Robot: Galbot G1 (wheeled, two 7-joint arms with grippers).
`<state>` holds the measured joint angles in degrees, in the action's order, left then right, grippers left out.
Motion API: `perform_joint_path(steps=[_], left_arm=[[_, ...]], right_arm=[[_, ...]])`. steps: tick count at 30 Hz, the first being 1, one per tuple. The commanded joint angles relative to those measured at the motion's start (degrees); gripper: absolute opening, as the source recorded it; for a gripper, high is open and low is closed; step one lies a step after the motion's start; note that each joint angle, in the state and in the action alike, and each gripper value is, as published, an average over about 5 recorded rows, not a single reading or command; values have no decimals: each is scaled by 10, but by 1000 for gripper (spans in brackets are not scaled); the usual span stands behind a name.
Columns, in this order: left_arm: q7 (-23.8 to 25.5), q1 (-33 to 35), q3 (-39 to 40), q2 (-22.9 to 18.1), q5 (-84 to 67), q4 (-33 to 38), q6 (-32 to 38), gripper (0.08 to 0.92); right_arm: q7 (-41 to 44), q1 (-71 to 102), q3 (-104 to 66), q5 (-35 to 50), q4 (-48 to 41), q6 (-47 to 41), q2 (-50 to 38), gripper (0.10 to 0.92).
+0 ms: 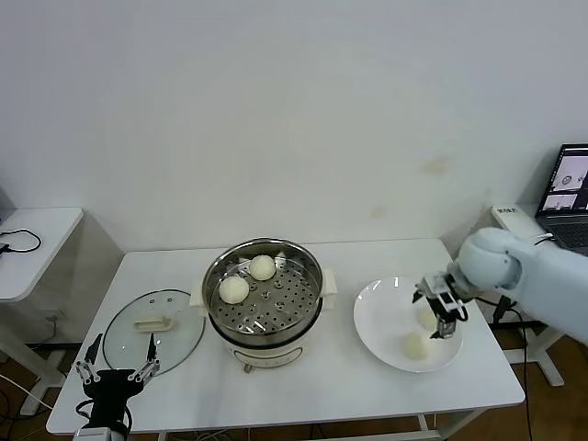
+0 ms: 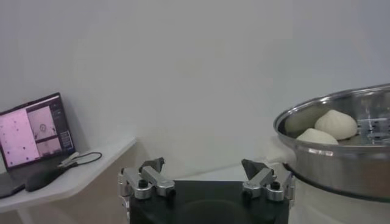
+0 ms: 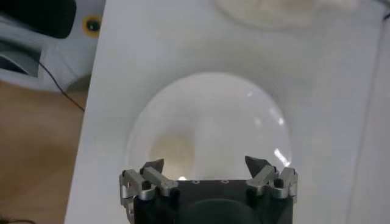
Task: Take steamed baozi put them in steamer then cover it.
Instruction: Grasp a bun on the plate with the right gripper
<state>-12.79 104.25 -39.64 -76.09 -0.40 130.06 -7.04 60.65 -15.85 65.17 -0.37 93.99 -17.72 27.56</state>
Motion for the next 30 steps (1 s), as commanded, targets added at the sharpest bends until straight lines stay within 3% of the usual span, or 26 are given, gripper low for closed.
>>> perform_joint_path(steps=[1,19,30], left_arm=[[1,-1,-1,0,1,-1,-1,823],[0,-6,-6,-3,1,-7,-2,823],[-1,-10,-5,-5,1,-12,-2,823]], right_arm=[[-23,173,-104,-65,-32,11,-15,823],[-44,219,-139,-70,-88,-5,57,817],[-43,218,-146,-74,-98,-11,65,707]])
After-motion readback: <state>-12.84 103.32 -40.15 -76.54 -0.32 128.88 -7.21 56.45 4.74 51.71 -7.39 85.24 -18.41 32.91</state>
